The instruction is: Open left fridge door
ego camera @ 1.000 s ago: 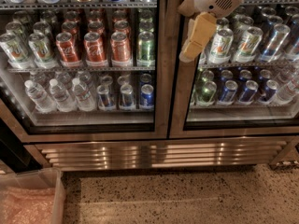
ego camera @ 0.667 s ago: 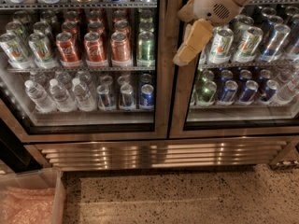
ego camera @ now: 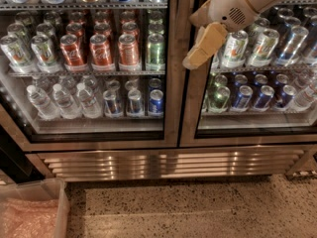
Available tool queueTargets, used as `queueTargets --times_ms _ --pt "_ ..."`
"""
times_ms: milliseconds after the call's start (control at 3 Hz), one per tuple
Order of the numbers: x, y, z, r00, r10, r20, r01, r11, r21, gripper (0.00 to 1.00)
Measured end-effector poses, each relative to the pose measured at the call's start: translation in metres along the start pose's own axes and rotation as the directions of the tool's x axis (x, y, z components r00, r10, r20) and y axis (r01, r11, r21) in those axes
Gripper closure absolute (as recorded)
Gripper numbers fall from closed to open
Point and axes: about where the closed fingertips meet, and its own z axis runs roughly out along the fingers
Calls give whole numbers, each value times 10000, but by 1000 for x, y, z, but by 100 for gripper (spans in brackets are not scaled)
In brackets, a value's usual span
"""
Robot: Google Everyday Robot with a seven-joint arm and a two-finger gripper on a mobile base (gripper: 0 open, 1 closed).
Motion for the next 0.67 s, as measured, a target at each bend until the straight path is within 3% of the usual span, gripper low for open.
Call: queueTargets --times_ms 667 --pt "-9 -4 -6 9998 60 166 -67 9993 378 0"
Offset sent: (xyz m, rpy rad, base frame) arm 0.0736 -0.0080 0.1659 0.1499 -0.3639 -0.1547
